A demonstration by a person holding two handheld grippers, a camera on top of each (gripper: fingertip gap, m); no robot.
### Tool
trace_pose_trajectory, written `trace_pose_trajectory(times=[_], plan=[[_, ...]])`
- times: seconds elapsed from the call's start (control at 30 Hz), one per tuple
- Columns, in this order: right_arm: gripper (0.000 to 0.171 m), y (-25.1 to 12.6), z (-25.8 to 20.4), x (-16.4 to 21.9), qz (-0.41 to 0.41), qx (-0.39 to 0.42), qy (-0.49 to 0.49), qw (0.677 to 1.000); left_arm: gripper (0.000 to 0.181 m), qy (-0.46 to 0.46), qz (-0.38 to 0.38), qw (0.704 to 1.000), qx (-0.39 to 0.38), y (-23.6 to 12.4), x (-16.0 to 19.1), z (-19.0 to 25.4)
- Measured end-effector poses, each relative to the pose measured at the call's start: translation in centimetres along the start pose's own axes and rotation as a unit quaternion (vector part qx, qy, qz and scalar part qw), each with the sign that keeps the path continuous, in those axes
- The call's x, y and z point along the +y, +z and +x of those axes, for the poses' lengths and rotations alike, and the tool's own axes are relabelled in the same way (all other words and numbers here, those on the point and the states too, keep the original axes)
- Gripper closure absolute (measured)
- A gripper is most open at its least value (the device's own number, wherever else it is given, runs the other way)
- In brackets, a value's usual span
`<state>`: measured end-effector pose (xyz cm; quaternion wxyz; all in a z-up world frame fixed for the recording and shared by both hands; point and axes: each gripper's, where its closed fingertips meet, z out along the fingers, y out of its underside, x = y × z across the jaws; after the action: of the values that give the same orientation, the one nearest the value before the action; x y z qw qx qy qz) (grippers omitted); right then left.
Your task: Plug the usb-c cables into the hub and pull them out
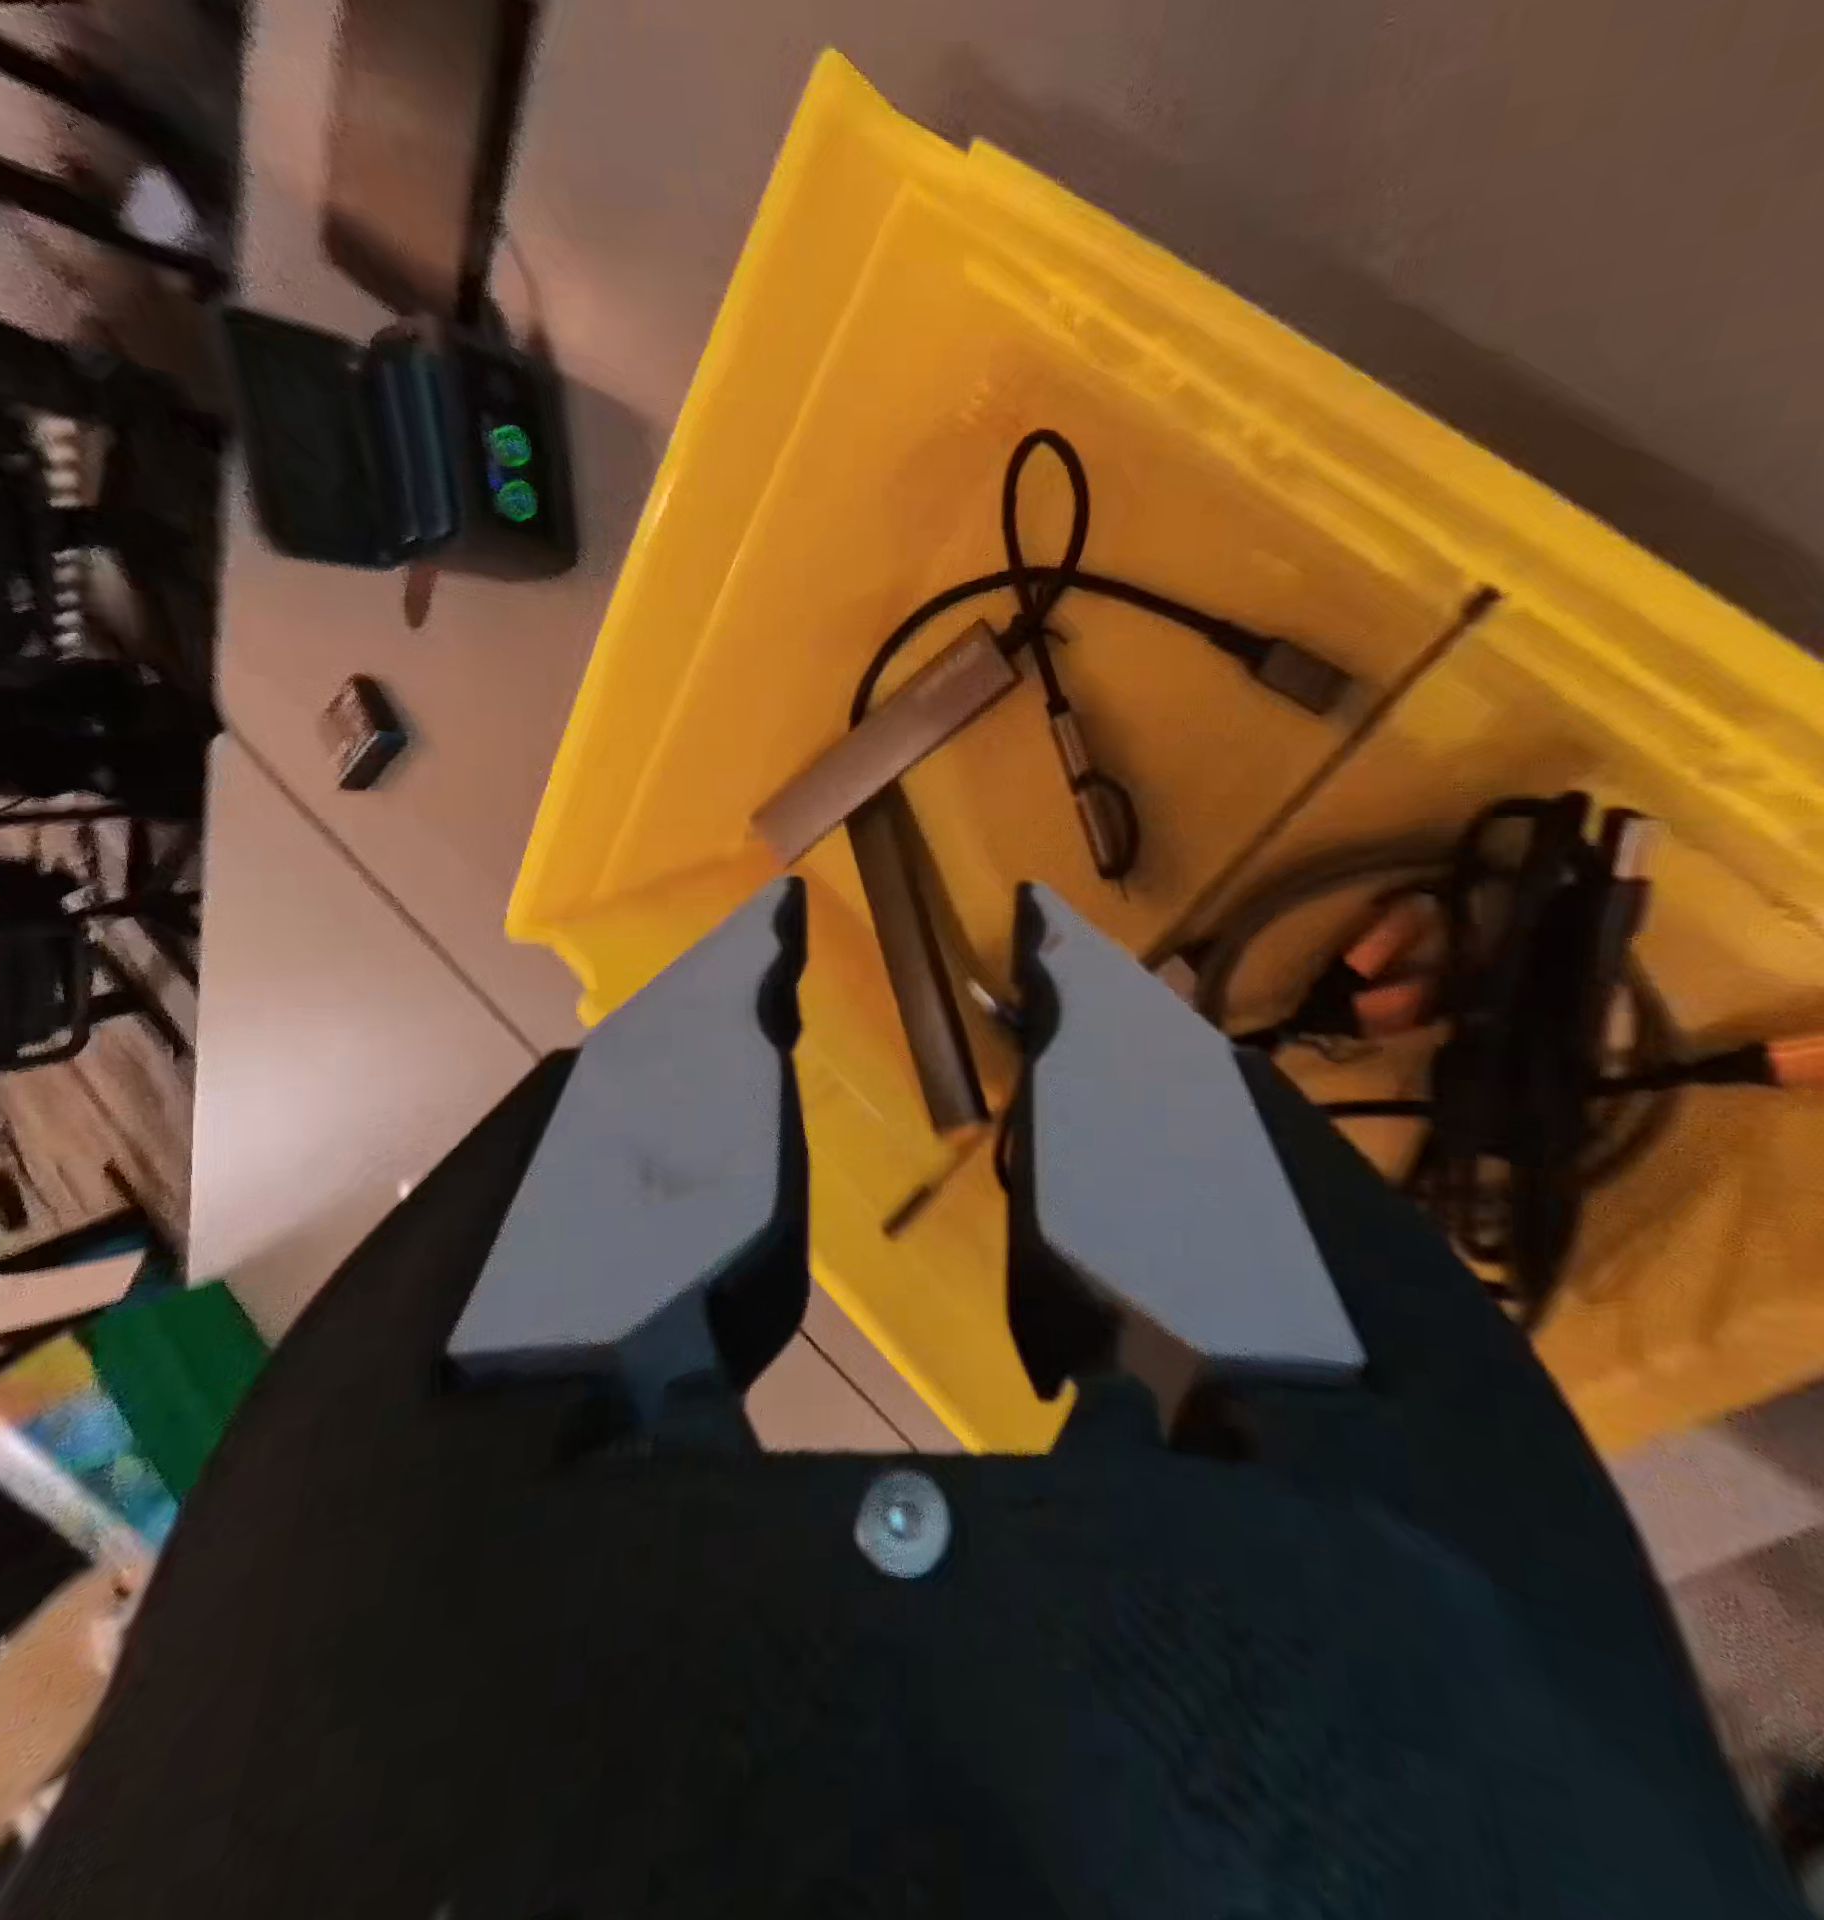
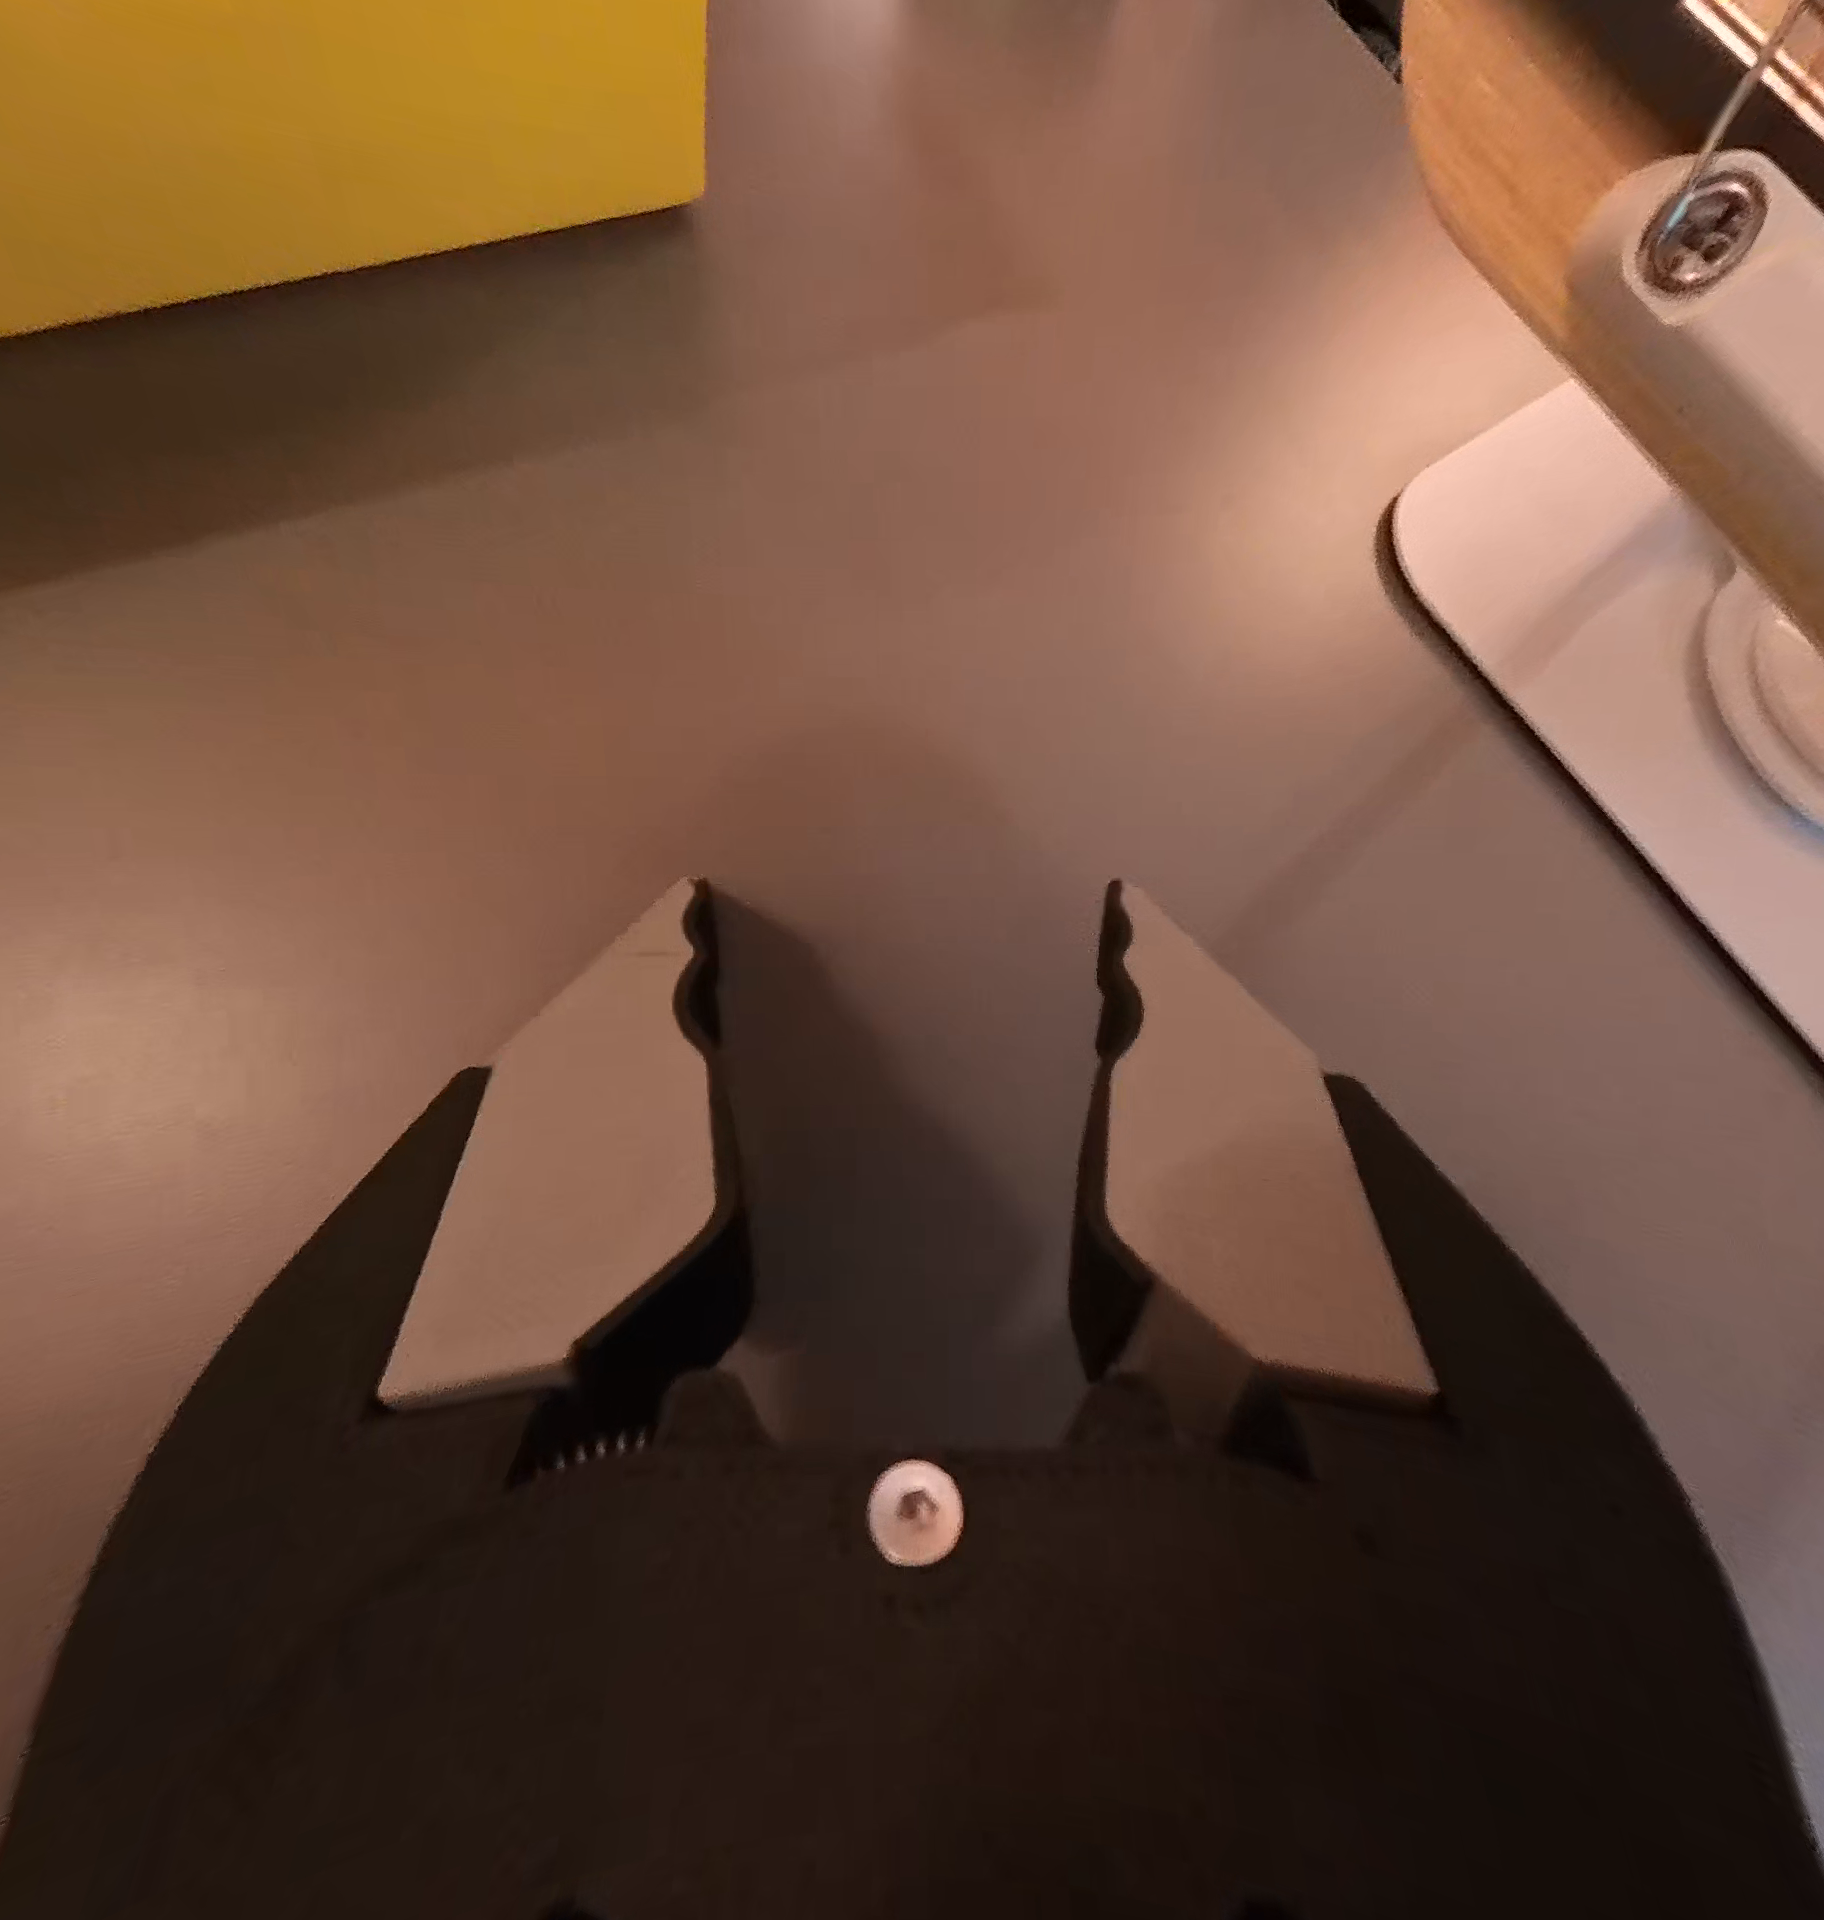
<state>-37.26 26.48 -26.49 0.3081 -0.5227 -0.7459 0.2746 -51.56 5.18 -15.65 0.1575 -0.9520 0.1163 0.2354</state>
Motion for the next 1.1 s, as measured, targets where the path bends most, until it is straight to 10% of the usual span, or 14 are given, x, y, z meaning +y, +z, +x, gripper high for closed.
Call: trace_pose_trajectory(times=[0.03, 0.37, 0.57, 0.93, 1.1], plan=[[0.1, 0.1, 0.1, -0.1, 0.001, -0.002, -0.002, 1.0, 0.148, 0.019, -0.017, 0.999, 0.028, 1.5, -0.6, -0.4], [0.1, 0.2, -0.3, 0.1, -0.001, -0.034, 0.015, 0.999, 0.151, 0.23, -0.118, 0.945, 0.198, 12.4, 0.4, 1.8], [0.101, 0.5, 0.1, 0.3, -0.01, -0.045, 0.048, 0.998, 0.158, 0.27, -0.082, 0.941, 0.184, 12.4, 0.3, 1.3], [0.111, -0.7, -0.3, -0.7, 0.029, 0.014, 0.015, 0.999, 0.16, 0.195, 0.026, 0.97, -0.142, -3.6, -2.4, -4.3], [0.113, -3.3, 1.7, -1.6, 0.077, 0.057, 0.048, 0.994, 0.159, 0.111, 0.072, 0.984, -0.12, -11.5, -7.1, -1.9]])
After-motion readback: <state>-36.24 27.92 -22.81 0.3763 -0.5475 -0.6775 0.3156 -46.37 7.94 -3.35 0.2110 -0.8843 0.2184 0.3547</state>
